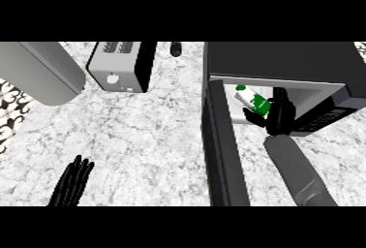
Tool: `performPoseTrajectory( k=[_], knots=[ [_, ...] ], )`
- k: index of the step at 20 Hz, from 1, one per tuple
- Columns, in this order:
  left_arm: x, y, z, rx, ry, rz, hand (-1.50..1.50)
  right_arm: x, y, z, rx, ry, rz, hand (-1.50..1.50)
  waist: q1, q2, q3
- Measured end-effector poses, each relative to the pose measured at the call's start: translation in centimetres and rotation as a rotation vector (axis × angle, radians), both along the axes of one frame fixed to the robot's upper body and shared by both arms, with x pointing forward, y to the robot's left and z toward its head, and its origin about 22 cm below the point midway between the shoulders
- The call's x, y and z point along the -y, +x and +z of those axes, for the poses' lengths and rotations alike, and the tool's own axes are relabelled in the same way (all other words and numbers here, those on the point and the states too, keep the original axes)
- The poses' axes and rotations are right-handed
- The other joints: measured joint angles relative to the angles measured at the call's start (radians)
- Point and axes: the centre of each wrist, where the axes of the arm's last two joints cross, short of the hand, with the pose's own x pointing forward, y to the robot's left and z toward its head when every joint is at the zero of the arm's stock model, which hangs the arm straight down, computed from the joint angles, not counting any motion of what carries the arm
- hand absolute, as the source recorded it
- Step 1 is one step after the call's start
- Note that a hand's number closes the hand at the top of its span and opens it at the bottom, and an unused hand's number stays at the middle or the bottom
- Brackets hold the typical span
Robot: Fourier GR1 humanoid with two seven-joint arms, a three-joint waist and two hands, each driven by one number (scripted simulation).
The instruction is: Pick up the milk, place it into the microwave and close the microwave
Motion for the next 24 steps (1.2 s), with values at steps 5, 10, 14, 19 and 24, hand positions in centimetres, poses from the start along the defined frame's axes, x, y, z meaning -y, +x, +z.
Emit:
performPoseTrajectory(
  k=[5, 10, 14, 19, 24],
  knots=[
    [0.7, 0.1, -0.2, 0.000, -0.018, -0.022, -1.50, -0.2, 0.0, 0.1, -0.003, 0.032, 0.044, -1.50, -0.009, -0.002, -0.002],
    [1.2, 0.1, -0.3, 0.006, -0.033, -0.040, -1.50, 0.8, 2.6, 3.3, -0.033, 0.113, 0.246, -1.50, 0.008, 0.018, 0.007],
    [1.7, 0.0, -0.3, 0.012, -0.039, -0.048, -1.50, 1.8, 3.5, 4.2, -0.047, 0.208, 0.346, -1.50, 0.005, 0.022, 0.009],
    [2.8, 0.1, -0.2, 0.024, -0.031, -0.058, -1.50, 2.6, 2.9, 3.2, -0.039, 0.318, 0.420, -1.50, 0.000, 0.017, 0.005],
    [3.8, 0.2, -0.3, 0.026, -0.033, -0.074, -1.50, 2.8, 2.4, 2.4, -0.013, 0.399, 0.481, -1.50, -0.003, 0.007, 0.000]
  ],
)
